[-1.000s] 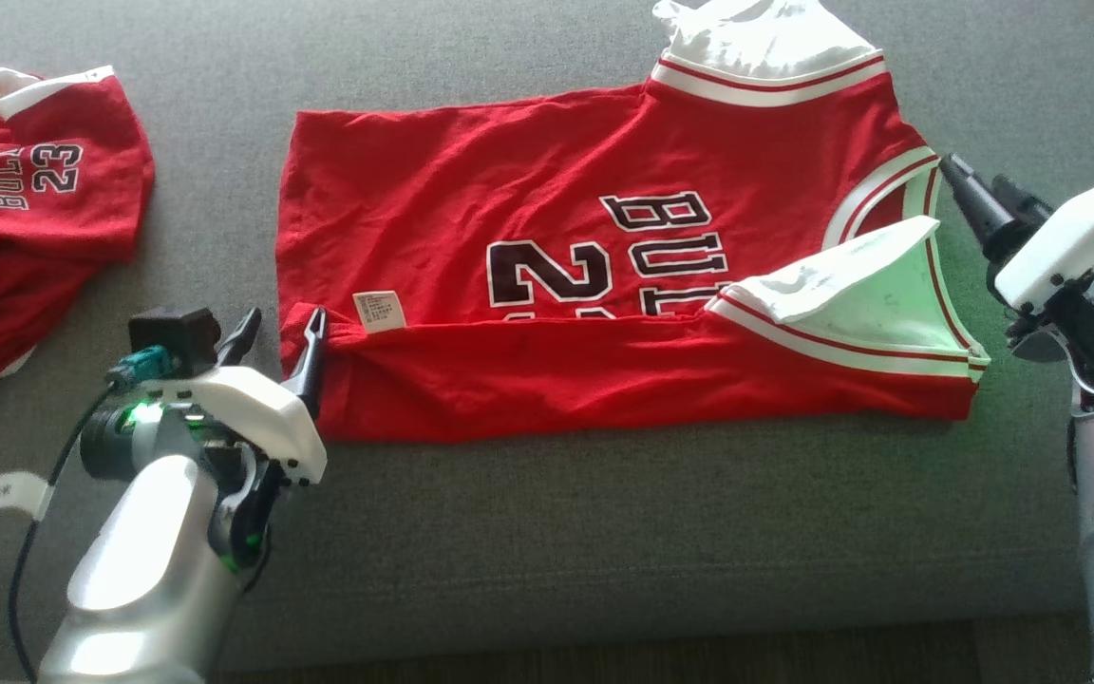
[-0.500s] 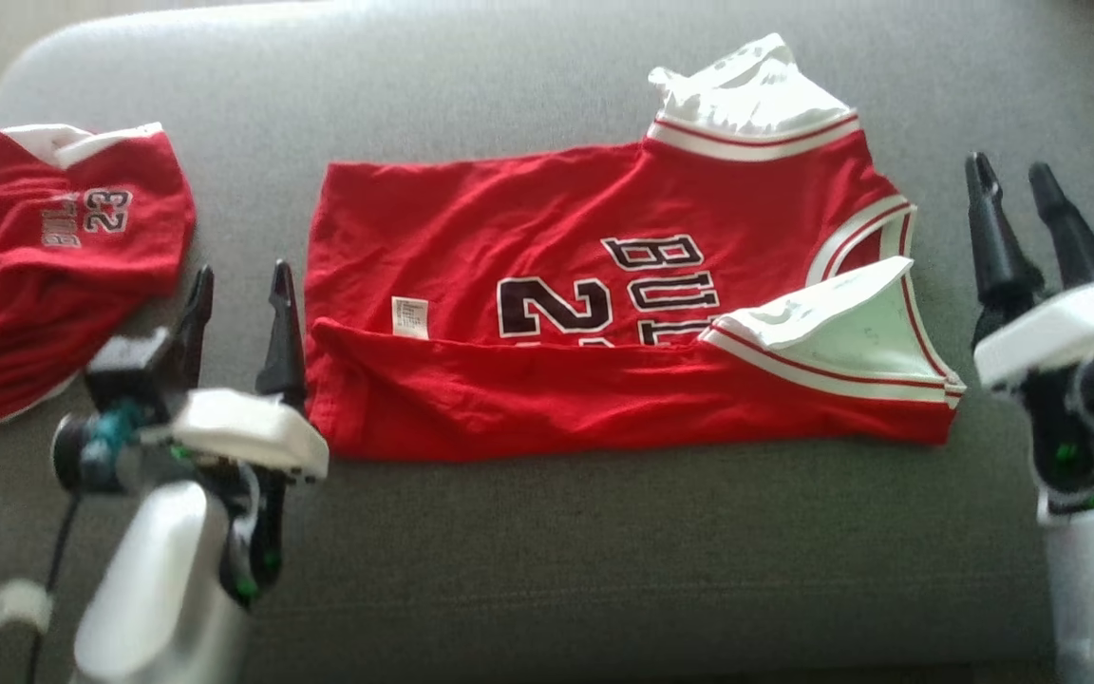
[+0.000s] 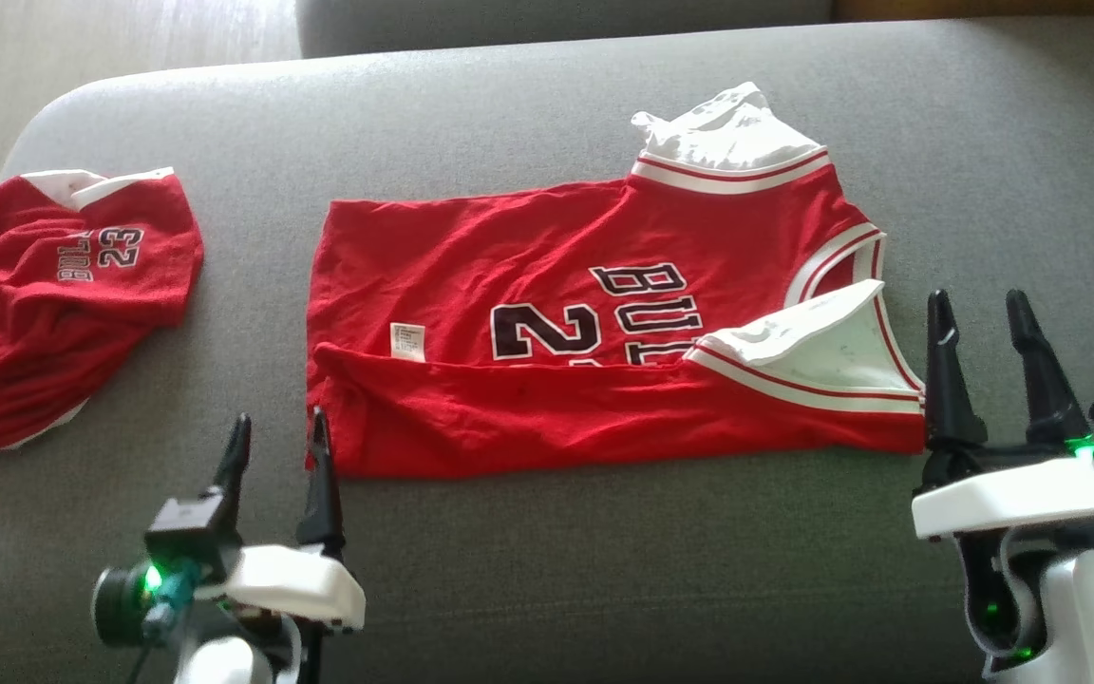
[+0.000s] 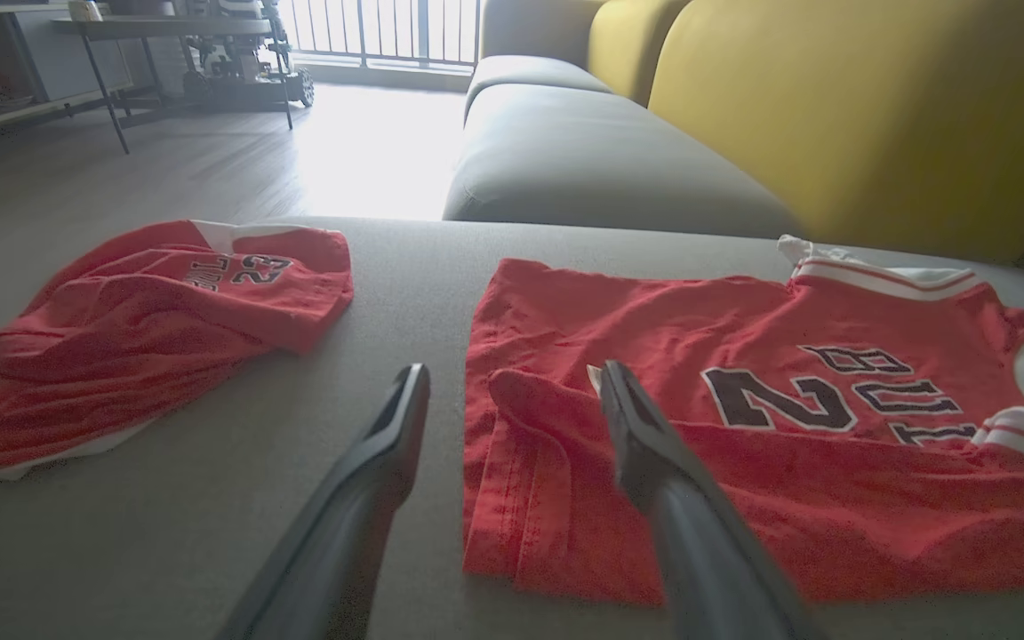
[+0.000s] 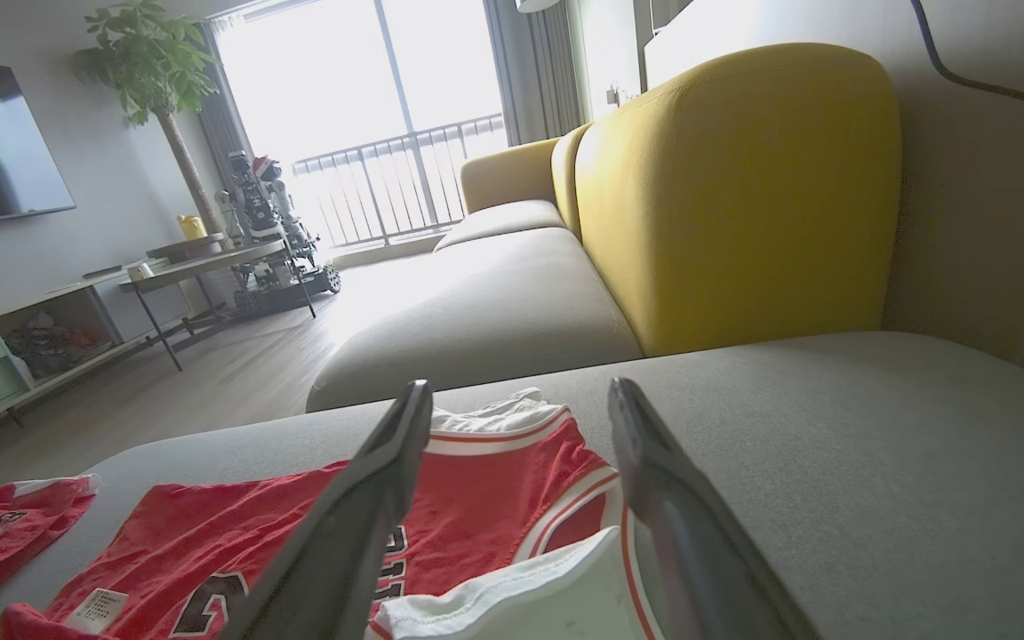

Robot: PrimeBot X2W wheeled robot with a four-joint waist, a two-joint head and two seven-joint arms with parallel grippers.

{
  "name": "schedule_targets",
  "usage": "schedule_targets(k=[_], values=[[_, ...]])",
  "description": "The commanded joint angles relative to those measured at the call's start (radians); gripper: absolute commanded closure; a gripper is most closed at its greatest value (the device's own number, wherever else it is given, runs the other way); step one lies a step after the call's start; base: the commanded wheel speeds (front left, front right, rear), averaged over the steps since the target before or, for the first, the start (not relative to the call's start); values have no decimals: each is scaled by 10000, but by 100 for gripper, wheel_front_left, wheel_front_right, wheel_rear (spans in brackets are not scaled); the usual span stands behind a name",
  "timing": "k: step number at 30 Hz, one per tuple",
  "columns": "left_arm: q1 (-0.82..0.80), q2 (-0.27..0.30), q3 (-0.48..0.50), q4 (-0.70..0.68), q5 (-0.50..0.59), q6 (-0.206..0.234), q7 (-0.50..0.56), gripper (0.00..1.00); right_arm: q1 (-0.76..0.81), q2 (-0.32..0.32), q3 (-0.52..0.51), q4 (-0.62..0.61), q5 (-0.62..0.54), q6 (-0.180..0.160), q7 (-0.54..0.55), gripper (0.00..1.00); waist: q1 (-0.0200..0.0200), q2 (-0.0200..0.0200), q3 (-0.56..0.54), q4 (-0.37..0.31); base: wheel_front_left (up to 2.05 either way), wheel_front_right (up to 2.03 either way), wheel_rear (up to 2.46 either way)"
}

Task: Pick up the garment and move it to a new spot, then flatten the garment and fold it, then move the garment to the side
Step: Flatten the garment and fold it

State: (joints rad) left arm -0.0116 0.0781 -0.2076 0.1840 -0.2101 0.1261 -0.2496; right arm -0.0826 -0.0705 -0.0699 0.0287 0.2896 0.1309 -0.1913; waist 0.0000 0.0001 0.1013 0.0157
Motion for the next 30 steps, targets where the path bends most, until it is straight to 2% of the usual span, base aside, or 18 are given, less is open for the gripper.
schedule_targets(k=[1,13,16,24,30], values=[[-266,-30,357,-63,140,-33,-121,0,-153,28,186,-316,-18,-2,-134,0,0,-1,-19,-63,0,0,0],[-675,-253,626,2056,-379,10,-121,0,-211,175,404,-245,-6,-2,-174,0,0,-1,109,-603,0,0,0],[-988,-270,943,2693,-1058,91,-121,0,-217,184,399,-244,-7,-2,-171,0,0,-1,186,-728,0,0,0],[-1651,-277,674,3786,-1778,9,-122,0,-288,195,419,-198,32,-2,-180,0,0,-1,355,-1007,0,0,0],[-1927,-278,632,4531,-2043,233,-122,0,-339,198,416,-230,-8,-2,-197,0,0,-1,487,-1132,0,0,0]])
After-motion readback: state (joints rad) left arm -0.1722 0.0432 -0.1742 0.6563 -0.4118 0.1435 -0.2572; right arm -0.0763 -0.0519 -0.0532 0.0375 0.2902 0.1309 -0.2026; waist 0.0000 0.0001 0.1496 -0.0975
